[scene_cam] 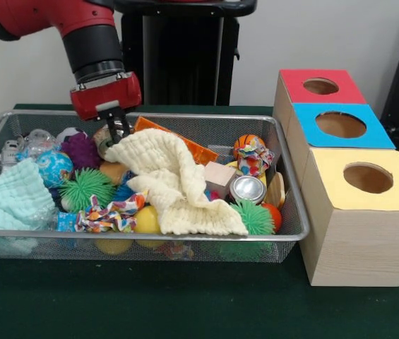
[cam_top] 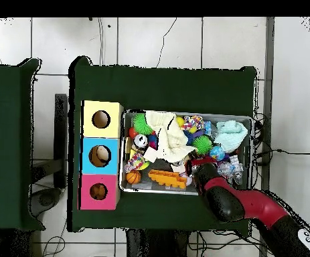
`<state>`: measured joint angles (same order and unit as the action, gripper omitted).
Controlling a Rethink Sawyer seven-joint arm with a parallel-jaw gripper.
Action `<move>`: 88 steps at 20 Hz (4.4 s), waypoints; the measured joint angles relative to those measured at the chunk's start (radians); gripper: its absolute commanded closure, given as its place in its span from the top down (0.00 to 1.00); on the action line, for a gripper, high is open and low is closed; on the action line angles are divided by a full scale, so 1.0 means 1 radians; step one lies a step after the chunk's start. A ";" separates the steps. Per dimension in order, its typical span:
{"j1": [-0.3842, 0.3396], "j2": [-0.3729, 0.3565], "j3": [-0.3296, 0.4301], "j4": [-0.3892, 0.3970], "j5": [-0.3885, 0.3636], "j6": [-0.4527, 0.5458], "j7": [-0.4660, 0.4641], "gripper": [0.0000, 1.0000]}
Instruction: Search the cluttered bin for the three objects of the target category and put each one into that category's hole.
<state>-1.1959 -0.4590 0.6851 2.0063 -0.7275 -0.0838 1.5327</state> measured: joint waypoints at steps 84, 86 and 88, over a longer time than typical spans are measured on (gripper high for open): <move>0.354 0.096 -0.102 -0.183 0.171 0.047 0.000 0.00; 0.370 0.113 -0.135 -0.183 0.161 -0.004 0.000 0.00; 0.380 0.118 -0.155 -0.182 0.156 -0.035 0.000 0.00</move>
<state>-0.8163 -0.3406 0.5299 1.8238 -0.5719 -0.1190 1.5327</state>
